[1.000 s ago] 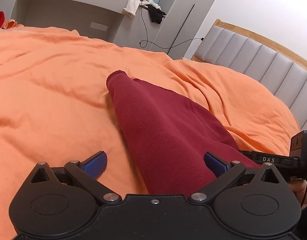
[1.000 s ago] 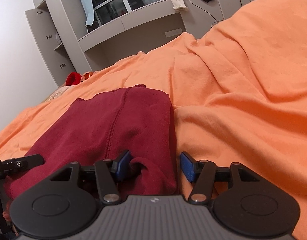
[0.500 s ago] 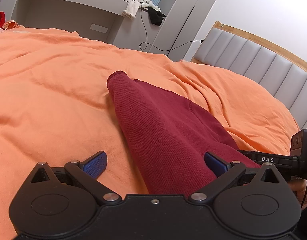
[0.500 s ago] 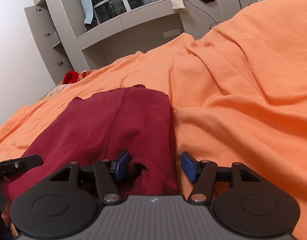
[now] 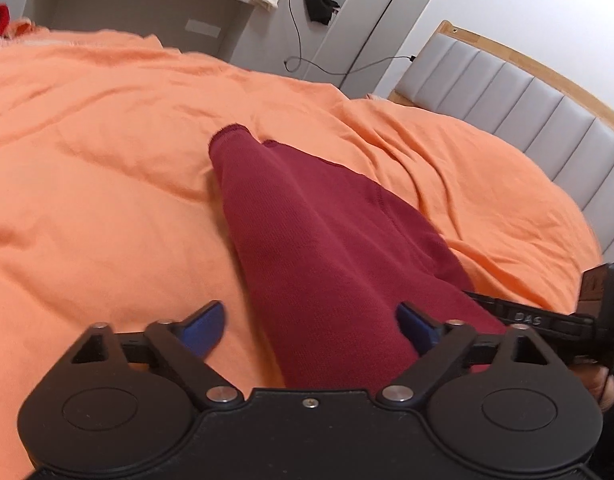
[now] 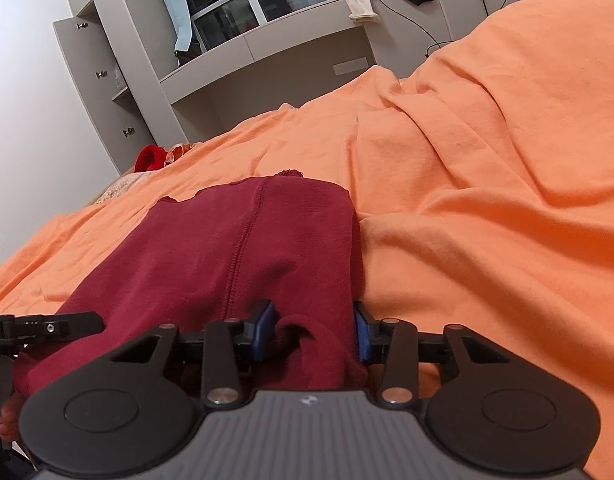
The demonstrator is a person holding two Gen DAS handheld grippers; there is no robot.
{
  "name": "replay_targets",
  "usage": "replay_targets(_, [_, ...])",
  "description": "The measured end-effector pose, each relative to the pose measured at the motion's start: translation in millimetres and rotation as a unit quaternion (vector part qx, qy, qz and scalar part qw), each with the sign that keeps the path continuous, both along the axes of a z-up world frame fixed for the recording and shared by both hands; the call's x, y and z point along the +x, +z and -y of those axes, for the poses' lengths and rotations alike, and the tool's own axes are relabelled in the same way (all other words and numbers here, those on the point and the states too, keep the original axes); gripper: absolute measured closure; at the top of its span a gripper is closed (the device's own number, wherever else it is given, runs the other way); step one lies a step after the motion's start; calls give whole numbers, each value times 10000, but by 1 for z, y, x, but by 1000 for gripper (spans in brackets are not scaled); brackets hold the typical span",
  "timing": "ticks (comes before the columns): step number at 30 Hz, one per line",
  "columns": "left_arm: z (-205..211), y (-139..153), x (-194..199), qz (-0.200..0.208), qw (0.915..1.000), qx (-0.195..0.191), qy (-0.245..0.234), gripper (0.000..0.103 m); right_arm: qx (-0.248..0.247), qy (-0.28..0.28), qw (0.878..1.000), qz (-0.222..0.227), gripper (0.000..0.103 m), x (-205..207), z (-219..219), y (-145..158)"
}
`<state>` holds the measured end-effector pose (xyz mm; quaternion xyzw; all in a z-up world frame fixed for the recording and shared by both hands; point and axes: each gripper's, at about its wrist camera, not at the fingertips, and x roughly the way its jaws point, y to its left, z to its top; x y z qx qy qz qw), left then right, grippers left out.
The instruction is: Fold small clothes
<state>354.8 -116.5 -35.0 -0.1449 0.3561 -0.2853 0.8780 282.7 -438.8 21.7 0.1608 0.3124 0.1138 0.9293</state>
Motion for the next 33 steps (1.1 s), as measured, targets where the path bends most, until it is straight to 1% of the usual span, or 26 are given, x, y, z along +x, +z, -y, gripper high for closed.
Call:
replay_targets(1, [0, 0, 1, -65, 9999, -94, -48, 26, 63, -30, 10000, -22, 62, 0, 0, 0])
replay_targets(2, [0, -1, 2, -123, 9997, -195, -90, 34, 145, -73, 9999, -50, 63, 0, 0, 0])
replay_targets(3, [1, -1, 3, -161, 9995, -244, -86, 38, 227, -124, 9996, -72, 65, 0, 0, 0])
replay_targets(4, [2, -1, 2, -166, 9995, -244, -76, 41, 312, -177, 9993, -80, 67, 0, 0, 0])
replay_targets(5, [4, 0, 2, -156, 9995, -244, -82, 48, 333, -205, 9992, -64, 70, 0, -2, 1])
replay_targets(6, [5, 1, 1, -118, 9996, -250, -55, 54, 273, -222, 9994, -26, 74, -1, -5, 3])
replay_targets(9, [10, 10, -4, 60, 9999, -149, 35, 64, -120, -278, 9992, 252, 78, -4, -18, 11])
replay_targets(12, [13, 23, -9, 325, 9994, 73, 85, 67, -563, -254, 9957, 696, 80, -7, -36, 20])
replay_targets(14, [13, 32, -13, 584, 9980, 221, 99, 68, -840, -144, 9914, 994, 80, -9, -51, 26])
replay_targets(18, [10, 48, -23, 1208, 9903, 661, 197, 68, -1169, 86, 9825, 1445, 81, -3, -82, 33])
replay_targets(20, [3, 55, -26, 1465, 9850, 848, 337, 69, -1258, 214, 9778, 1663, 81, 3, -101, 37])
replay_targets(22, [-7, 60, -29, 1815, 9763, 1066, 500, 69, -1397, 360, 9719, 1860, 81, 11, -121, 40])
replay_targets(24, [-18, 64, -32, 2147, 9658, 1275, 695, 69, -1511, 494, 9643, 2118, 81, 21, -141, 43])
replay_targets(26, [-30, 66, -32, 2348, 9577, 1418, 865, 69, -1636, 624, 9587, 2240, 81, 33, -159, 43])
replay_targets(28, [-44, 66, -28, 2368, 9540, 1500, 1063, 68, -1762, 761, 9564, 2203, 81, 46, -173, 38])
replay_targets(29, [-52, 65, -24, 2273, 9554, 1483, 1162, 68, -1849, 841, 9562, 2106, 81, 51, -179, 34])
replay_targets(31, [-66, 59, -15, 1910, 9632, 1371, 1304, 68, -2005, 906, 9575, 1866, 81, 58, -186, 24])
replay_targets(33, [-75, 51, -6, 1481, 9704, 1304, 1390, 67, -1929, 893, 9624, 1694, 78, 61, -184, 17])
